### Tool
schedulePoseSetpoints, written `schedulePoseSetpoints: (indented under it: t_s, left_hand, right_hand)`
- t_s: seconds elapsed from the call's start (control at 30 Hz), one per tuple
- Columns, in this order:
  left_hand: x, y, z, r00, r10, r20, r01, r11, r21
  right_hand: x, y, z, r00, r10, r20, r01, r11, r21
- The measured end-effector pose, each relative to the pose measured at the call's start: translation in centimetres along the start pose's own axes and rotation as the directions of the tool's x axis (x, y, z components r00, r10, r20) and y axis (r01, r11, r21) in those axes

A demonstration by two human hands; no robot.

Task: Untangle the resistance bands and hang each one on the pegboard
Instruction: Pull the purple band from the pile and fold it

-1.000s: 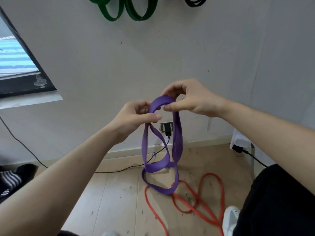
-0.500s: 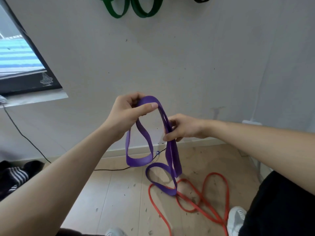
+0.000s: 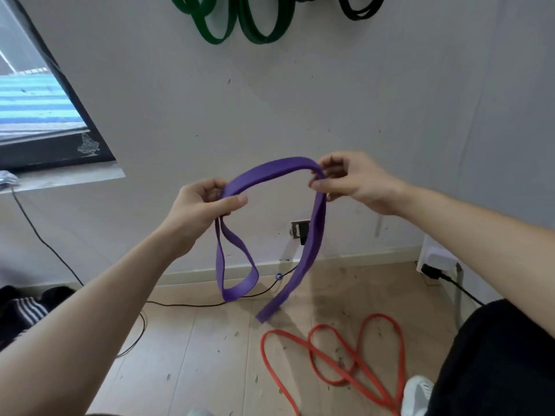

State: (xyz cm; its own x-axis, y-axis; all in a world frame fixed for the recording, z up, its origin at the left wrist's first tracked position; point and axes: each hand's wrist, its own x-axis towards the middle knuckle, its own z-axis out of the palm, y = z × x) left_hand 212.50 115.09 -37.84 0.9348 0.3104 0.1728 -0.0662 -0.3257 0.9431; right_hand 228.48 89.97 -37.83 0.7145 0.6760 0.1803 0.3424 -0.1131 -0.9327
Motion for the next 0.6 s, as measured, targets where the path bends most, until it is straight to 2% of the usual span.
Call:
schedulePoseSetpoints:
  t_s: [0.13, 0.23, 0.33, 0.43, 0.6]
  left_hand:
    - [0.0, -0.2, 1.2, 0.994, -0.039, 0.097, 0.030, 0.996, 0.089]
    - [0.1, 0.7, 2.3, 0.993, -0.004, 0.117, -0.006, 0.996, 0.089]
    - [0.0, 1.8, 3.6, 0.991, 0.035, 0.131, -0.035, 0.999, -0.003]
    - [-0.2, 2.5, 4.7, 0.982, 0.039, 0.186, -0.038, 0.999, -0.010]
    - [-0.6, 2.7, 6.1, 0.967, 0.002, 0.256, -0.015, 0.999, 0.049]
  right_hand:
    - [-0.5, -3.0, -0.1, 0.978, -0.163, -0.131, 0.183, 0.970, 0.157]
    - [-1.1, -4.4, 0.6, 0.958, -0.254, -0.135, 0.267, 0.959, 0.094]
    - [-1.6, -4.2, 1.3, 0.966, -0.253, -0.051, 0.251, 0.967, -0.044]
    - [-2.2, -3.8, 1.8, 0.972, -0.222, 0.074, 0.232, 0.958, -0.170]
    - [-2.6, -2.9, 2.7, 0.965, -0.116, 0.237, 0.163, 0.968, -0.189]
